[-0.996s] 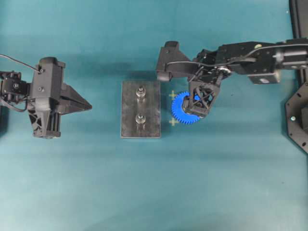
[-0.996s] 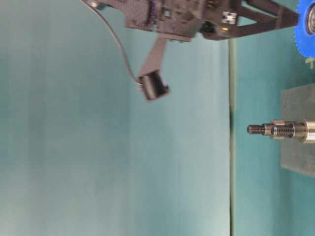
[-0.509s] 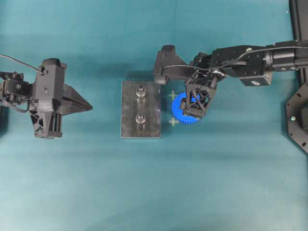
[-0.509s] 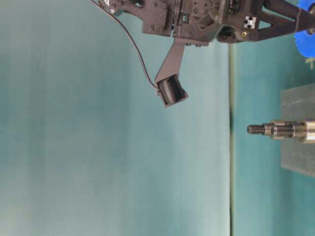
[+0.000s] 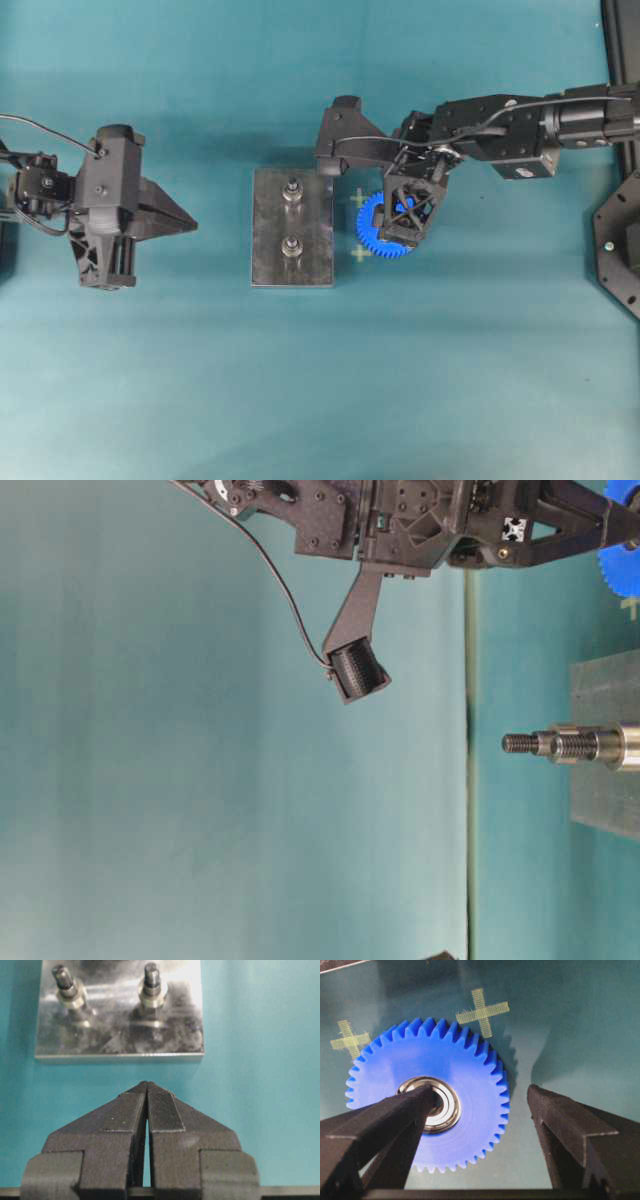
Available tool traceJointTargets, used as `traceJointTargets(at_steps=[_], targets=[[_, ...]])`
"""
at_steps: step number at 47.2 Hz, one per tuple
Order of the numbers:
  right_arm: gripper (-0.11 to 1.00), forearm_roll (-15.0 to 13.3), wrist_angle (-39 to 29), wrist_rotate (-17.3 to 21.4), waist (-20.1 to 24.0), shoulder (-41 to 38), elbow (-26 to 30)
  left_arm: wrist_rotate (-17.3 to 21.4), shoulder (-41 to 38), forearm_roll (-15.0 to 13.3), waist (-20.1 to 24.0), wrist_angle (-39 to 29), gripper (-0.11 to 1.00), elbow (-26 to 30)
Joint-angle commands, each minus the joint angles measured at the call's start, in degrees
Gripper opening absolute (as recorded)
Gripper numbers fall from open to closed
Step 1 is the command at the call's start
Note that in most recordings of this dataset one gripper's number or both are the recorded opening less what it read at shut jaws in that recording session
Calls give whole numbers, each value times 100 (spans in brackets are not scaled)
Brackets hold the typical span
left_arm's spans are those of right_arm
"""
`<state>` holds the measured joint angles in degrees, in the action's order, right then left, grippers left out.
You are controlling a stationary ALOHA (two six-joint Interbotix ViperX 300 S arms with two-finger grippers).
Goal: Fit the large gear onto the shaft.
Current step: 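Lower the right gripper and close it on the blue gear's rim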
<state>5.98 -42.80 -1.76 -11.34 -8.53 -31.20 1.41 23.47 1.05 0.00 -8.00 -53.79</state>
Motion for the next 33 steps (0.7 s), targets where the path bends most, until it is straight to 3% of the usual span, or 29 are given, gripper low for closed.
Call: traceJointTargets(at_steps=[1, 33], targets=[[89, -18, -123, 0, 18, 105, 35, -9, -9, 9, 9, 105, 0, 132], [86, -18, -132, 0, 9, -114, 105, -18, -79, 9, 0, 202, 0, 141]])
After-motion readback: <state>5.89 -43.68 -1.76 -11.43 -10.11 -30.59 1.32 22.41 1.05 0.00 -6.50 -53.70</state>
